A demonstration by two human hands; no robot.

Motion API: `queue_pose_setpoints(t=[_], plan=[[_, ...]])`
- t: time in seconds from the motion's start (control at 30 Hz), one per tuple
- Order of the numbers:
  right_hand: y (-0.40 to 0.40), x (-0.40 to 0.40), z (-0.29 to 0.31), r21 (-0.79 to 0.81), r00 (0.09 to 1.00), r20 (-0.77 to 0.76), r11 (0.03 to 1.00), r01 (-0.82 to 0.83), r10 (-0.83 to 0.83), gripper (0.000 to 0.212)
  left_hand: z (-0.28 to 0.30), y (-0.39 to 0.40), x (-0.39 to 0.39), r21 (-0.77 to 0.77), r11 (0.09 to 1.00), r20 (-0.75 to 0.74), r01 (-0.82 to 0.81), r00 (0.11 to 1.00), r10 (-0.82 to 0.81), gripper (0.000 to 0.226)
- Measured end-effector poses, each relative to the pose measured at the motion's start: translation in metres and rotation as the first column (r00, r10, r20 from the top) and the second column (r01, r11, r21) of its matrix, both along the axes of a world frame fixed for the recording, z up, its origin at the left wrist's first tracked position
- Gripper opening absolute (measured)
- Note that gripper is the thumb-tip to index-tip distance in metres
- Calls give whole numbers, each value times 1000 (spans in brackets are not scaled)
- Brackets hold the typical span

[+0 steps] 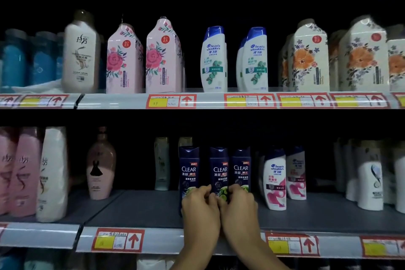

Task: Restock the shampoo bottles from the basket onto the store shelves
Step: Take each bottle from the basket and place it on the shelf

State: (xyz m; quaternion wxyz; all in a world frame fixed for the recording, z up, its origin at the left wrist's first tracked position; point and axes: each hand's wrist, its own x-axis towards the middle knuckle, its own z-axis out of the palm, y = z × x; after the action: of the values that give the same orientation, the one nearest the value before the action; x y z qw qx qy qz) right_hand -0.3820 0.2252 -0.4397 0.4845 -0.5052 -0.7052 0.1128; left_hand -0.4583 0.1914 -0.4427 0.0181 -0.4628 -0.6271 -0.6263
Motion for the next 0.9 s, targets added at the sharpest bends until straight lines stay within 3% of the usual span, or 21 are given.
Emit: queue_pose_setpoints(t=[0.13, 0.3, 0.6, 0.7, 0.77, 0.9], plan=[[7, -1, -4, 13, 999, -18, 999, 32, -31, 30, -1, 2, 2, -9, 1000, -34, 19, 999, -19, 34], [5, 7, -2, 16, 996, -81, 999, -30, 31, 16, 0, -2, 2, -17, 1000, -43, 26, 999, -27, 31], [-59, 75, -4, 100, 938, -269, 975, -200, 220, 12, -2, -50, 0, 24, 986, 112, 164, 980, -166, 17], [-93, 107, -39, 170, 890, -374, 963, -210, 260, 14, -38, -90, 10, 47, 958, 224, 283, 931, -287, 12], [-110, 124, -76, 138, 857, -425, 957, -257, 291, 5, -77, -112, 17, 27, 931, 270, 365, 894, -358, 13], [-120, 150, -183, -139, 932, -244, 941, -309, 270, 13, -187, -139, 33, -218, 854, 290, 472, 867, -405, 12]])
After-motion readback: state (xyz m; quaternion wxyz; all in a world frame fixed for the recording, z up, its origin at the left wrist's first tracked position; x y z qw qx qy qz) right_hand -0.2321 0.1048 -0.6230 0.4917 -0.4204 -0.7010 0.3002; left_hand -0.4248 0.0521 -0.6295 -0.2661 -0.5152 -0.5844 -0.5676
